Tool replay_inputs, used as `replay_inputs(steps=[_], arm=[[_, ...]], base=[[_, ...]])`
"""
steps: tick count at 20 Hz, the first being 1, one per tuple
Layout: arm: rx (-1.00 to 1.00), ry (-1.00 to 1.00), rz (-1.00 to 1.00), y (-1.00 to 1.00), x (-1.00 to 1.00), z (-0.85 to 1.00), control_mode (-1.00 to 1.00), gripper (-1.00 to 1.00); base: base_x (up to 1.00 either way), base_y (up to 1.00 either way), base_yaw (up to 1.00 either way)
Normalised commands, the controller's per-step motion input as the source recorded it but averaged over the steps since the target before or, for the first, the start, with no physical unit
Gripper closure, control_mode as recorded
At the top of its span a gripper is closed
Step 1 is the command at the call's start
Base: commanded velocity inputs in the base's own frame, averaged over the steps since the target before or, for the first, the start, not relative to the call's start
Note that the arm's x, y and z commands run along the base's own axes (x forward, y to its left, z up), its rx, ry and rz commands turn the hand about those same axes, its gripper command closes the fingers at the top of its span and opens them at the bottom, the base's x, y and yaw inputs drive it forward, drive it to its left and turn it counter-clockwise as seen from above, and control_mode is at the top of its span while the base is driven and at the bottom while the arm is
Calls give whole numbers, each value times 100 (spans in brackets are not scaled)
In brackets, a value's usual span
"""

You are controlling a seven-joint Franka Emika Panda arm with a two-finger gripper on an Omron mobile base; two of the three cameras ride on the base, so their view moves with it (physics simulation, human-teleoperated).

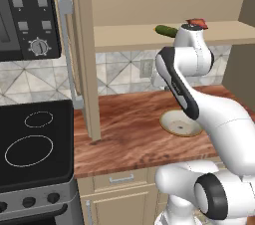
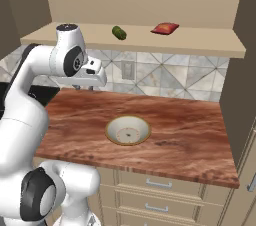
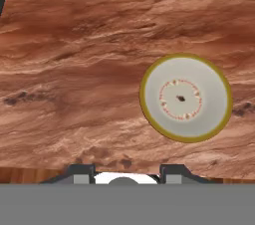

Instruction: Pick the cucumber from the cabinet and place it in the bowl. Then pick the bowl and place it in the sink. Then turn on the sink facuet.

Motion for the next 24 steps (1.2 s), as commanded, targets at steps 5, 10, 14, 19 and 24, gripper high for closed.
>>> replay_inputs(steps=[5, 10, 14, 19, 24], arm=[[1, -15, -3, -10, -40, 6, -100, -100], [0, -42, -10, -17, -35, 54, -100, -100], [0, -41, -7, -37, -12, 88, -100, -100], [0, -33, -9, -30, 0, 100, -100, -100], [-2, -29, -2, -11, 10, 81, -100, -100]], base=[[0, 0, 0], [0, 0, 0], [0, 0, 0], [0, 0, 0], [0, 0, 0]])
